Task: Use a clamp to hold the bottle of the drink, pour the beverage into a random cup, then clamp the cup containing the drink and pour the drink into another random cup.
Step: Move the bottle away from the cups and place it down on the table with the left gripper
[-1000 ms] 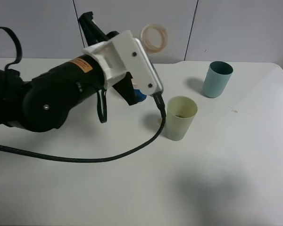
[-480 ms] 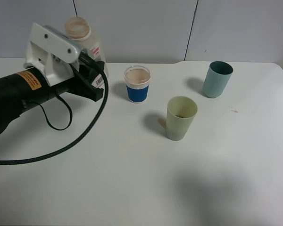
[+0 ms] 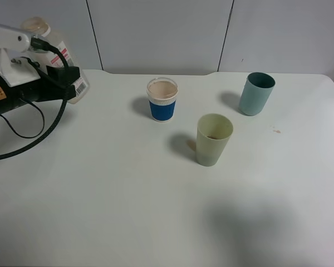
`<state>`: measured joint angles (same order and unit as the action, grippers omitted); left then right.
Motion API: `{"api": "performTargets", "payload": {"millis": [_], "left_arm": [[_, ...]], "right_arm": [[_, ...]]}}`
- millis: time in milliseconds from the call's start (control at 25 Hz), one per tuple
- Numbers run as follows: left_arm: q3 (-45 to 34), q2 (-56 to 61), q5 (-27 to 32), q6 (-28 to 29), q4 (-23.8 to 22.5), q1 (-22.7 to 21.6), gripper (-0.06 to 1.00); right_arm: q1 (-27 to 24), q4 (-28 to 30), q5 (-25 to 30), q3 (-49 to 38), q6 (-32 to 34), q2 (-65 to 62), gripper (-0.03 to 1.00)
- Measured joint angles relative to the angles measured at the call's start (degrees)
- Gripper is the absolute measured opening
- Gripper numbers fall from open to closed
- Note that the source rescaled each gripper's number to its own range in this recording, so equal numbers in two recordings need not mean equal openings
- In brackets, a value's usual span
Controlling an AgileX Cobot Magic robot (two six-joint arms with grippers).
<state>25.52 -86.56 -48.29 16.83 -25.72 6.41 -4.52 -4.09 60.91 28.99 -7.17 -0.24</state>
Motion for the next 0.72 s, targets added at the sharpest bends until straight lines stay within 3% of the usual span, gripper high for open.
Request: {"api": "performTargets", "payload": {"millis": [120, 280, 520, 720], "left_arm": [[0.0, -0.15, -0.66, 0.22, -3.97, -4.79, 0.04], [0.0, -2.38, -1.74, 0.22, -6.01, -8.42, 0.04], [0.1, -11.14, -10.3, -1.18, -6.67, -9.03, 0.04], [-0.18, -19.74, -17.11, -5.59, -6.67, -9.03, 0.04]], "right_arm": [[0.0, 0.0, 0.0, 0.0, 0.0, 0.0, 1.0], [0.0, 0.0, 0.0, 0.0, 0.0, 0.0, 1.0], [0.0, 0.0, 0.0, 0.0, 0.0, 0.0, 1.0], [0.0, 0.0, 0.0, 0.0, 0.0, 0.0, 1.0]]}}
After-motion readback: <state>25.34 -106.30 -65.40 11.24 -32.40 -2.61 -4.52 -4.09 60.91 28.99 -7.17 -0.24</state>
